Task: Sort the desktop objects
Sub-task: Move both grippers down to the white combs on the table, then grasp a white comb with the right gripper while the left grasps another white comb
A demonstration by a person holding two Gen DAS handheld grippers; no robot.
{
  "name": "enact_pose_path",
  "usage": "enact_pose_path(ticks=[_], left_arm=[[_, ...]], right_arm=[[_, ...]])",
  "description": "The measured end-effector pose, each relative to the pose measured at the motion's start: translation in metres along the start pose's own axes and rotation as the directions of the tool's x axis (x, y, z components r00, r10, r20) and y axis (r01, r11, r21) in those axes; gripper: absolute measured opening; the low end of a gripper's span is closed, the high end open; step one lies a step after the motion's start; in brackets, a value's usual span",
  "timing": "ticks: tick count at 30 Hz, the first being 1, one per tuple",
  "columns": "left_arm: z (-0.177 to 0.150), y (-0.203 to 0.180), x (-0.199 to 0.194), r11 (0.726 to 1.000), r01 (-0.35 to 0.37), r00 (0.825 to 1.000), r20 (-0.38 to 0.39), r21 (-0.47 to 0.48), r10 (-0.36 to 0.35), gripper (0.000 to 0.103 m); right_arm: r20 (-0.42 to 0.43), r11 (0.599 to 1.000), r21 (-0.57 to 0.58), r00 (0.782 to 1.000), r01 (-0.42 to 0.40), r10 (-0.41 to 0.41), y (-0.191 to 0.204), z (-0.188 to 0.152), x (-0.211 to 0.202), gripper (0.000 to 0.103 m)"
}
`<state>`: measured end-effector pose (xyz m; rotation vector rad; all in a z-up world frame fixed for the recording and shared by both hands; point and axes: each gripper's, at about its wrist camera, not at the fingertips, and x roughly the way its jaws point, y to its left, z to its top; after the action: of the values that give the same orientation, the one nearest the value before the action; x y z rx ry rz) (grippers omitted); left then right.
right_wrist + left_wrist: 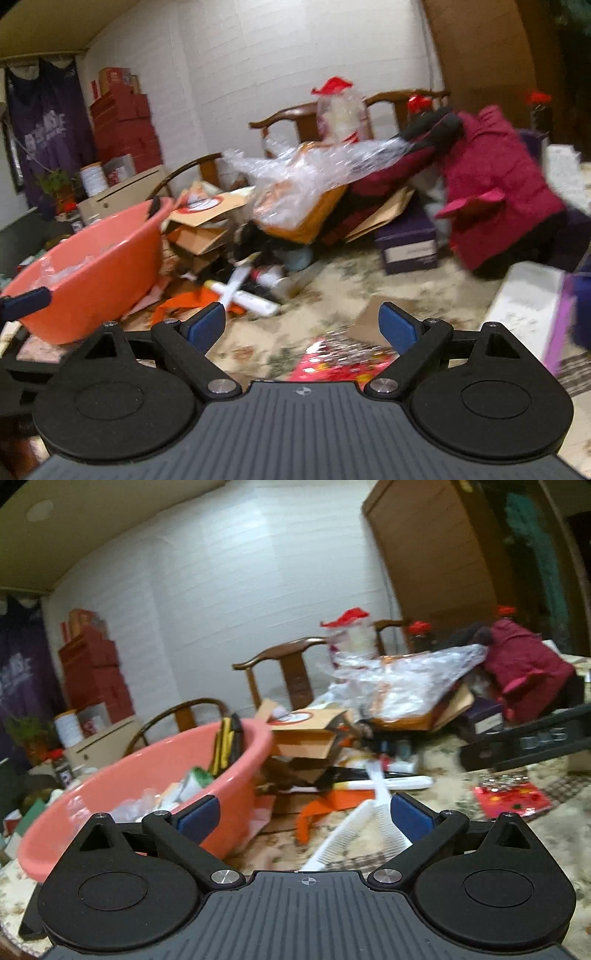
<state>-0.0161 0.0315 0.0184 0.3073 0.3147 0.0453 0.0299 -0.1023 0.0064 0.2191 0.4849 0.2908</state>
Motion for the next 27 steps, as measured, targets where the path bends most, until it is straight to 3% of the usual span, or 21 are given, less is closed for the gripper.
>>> enact_pose_path(ticks=[5,10,14,18,21,23,26,27], left_arm=[[-0.016,0.008,0.012,1.000,-0.004,0.998,-0.056,-0.008,0.004,0.103],[-0.033,0.019,0.022,0.996,0.076,0.989,-0.124,-0.054,-0.082,0.103],[-0.041,0.020,0.029,0.996,0.077,0.986,-0.149,-0.034,-0.081,0.103],[-0.041,0.028,0.037,0.990,0.130,0.976,-0.171,-0.053,-0.137,0.103],[-0.039,0.029,0.047,0.993,0.117,0.973,-0.197,-0.014,-0.118,0.103],[-0.038,0.031,0.054,0.994,0.105,0.971,-0.217,-0.009,-0.104,0.103],[-0.038,0.037,0.062,0.993,0.119,0.963,-0.240,-0.025,-0.121,0.103],[-0.038,0.038,0.064,0.992,0.127,0.961,-0.244,-0.027,-0.130,0.103]], right_arm=[[-0.039,0.998,-0.033,0.998,-0.059,0.058,0.024,0.003,0.022,0.092],[-0.100,0.996,-0.045,0.993,-0.072,0.067,0.036,0.001,0.046,0.092],[-0.135,0.996,-0.029,0.988,-0.081,0.077,0.038,-0.002,0.060,0.091],[-0.165,0.995,-0.049,0.983,-0.090,0.081,0.046,-0.007,0.072,0.090],[-0.172,0.992,-0.083,0.982,-0.092,0.077,0.053,-0.010,0.078,0.091],[-0.176,0.989,-0.100,0.980,-0.107,0.088,0.056,-0.010,0.079,0.082],[-0.177,0.987,-0.113,0.980,-0.110,0.088,0.057,-0.010,0.080,0.044],[-0.188,0.986,-0.108,0.976,-0.131,0.109,0.055,-0.009,0.081,0.026]])
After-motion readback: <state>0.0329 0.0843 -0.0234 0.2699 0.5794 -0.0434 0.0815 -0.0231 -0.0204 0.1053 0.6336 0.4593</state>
